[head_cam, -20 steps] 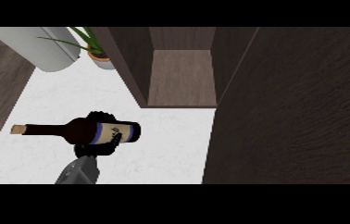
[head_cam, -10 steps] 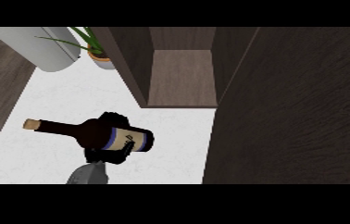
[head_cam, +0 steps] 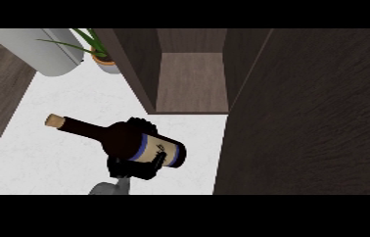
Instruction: Pick up the wine, place it into the cabinet and close the cabinet
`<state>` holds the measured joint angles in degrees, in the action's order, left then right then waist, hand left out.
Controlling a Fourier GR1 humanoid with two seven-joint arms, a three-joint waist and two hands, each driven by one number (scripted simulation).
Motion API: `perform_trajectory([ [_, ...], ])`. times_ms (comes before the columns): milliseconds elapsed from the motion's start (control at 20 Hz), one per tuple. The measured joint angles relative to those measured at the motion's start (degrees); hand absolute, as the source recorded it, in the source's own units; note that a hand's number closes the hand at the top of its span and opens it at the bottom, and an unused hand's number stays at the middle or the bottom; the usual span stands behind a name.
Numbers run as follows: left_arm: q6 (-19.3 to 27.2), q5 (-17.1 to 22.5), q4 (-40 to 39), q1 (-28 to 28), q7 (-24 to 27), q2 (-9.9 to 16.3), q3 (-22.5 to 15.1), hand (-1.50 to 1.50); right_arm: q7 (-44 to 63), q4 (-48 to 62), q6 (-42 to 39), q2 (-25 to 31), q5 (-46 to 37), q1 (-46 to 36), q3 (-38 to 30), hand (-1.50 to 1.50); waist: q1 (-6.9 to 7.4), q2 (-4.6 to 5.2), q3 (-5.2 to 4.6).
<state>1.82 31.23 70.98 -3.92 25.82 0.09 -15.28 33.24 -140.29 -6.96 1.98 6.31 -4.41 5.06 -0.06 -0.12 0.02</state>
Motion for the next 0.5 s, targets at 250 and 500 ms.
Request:
perform_trajectory([
  [250,6.96,4.03,0.30,-2.53,-0.38,-0.05,-4.29,1.50,0.01,0.25,0.16,-0.19,-0.04,-0.16,0.11,-1.50,-0.11,0.07,-0.01],
  [500,9.42,7.70,-4.66,-4.91,2.45,-0.07,-6.42,1.50,1.33,-0.19,0.40,-0.14,-0.21,-0.07,1.06,-1.50,-0.28,0.11,-0.04],
])
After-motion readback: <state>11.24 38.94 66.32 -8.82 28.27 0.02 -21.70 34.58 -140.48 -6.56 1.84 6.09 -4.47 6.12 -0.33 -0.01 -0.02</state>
